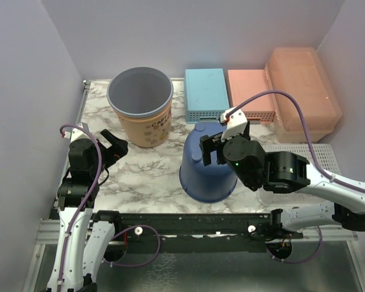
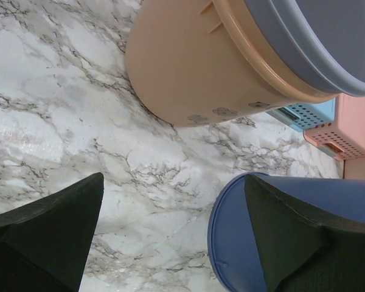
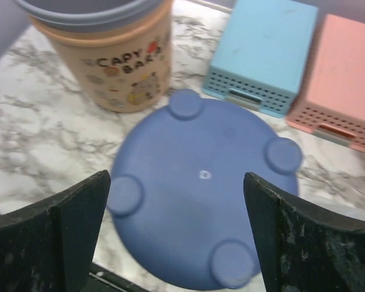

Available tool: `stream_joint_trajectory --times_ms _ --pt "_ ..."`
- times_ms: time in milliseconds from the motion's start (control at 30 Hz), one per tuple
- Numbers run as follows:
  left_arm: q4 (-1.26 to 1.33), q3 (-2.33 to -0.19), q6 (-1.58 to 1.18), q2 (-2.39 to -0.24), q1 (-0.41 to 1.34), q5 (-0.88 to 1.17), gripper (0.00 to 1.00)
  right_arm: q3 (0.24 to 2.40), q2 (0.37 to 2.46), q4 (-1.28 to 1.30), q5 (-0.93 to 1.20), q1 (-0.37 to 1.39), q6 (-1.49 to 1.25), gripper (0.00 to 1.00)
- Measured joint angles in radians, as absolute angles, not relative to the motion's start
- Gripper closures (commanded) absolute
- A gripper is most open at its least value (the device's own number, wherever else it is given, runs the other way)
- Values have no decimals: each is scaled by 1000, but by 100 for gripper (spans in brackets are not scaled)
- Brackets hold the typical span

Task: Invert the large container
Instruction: Move the multiple containers to the center of the board.

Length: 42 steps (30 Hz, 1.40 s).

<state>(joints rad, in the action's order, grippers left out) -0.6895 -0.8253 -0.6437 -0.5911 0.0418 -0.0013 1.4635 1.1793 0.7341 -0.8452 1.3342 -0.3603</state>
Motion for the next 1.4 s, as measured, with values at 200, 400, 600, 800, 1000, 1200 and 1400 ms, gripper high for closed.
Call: stream_joint_trajectory --times_ms 200,400,600,800,1000,1200,1400 --pt "-682 -829 -653 -595 42 -1 1 1390 1124 831 -931 1201 -417 2" --pt "-681 -855 -659 -622 42 -1 1 1300 1027 862 -762 918 -479 0" --pt "-676 -938 -658 -693 42 -3 1 1275 945 850 -513 722 -532 0" --pt "-669 -1082 -650 -827 42 -38 1 1177 932 816 -291 627 -603 1" --pt "-634 -1244 -633 -1021 42 -108 1 1070 873 741 -185 621 -690 2" --pt "-606 -1324 -608 -1147 41 -187 9 1049 846 730 -133 622 -707 2" --pt "-595 -1385 -582 -1238 42 -212 21 1049 852 728 -125 622 -707 2"
